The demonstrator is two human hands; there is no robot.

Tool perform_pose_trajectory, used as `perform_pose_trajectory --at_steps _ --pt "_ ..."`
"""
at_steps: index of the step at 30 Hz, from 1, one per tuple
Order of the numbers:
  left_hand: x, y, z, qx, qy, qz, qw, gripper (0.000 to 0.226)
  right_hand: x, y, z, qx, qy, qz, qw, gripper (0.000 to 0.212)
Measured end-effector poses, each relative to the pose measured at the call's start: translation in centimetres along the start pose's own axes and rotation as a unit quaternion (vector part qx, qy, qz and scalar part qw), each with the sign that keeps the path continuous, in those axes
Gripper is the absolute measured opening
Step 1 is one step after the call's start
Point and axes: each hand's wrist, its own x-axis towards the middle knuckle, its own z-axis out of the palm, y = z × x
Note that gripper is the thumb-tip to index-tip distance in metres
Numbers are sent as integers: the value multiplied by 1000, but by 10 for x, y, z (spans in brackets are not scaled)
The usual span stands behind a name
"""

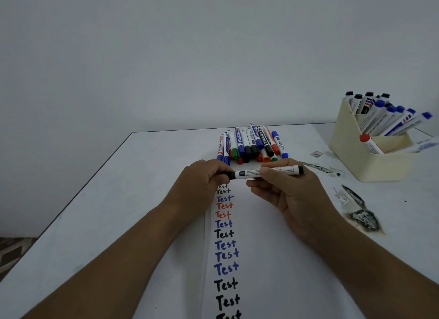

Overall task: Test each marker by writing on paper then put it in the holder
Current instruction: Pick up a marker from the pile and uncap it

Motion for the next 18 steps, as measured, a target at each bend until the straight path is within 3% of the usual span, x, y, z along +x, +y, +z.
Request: perform_pose_trajectory --at_steps 12,18 --pt "0 6 9 35 -13 -17 999 20 2 2 1 -17 13 -5 1000 10" --pt "3 -2 3 31 -36 2 999 24 5 7 2 -11 50 -12 999 21"
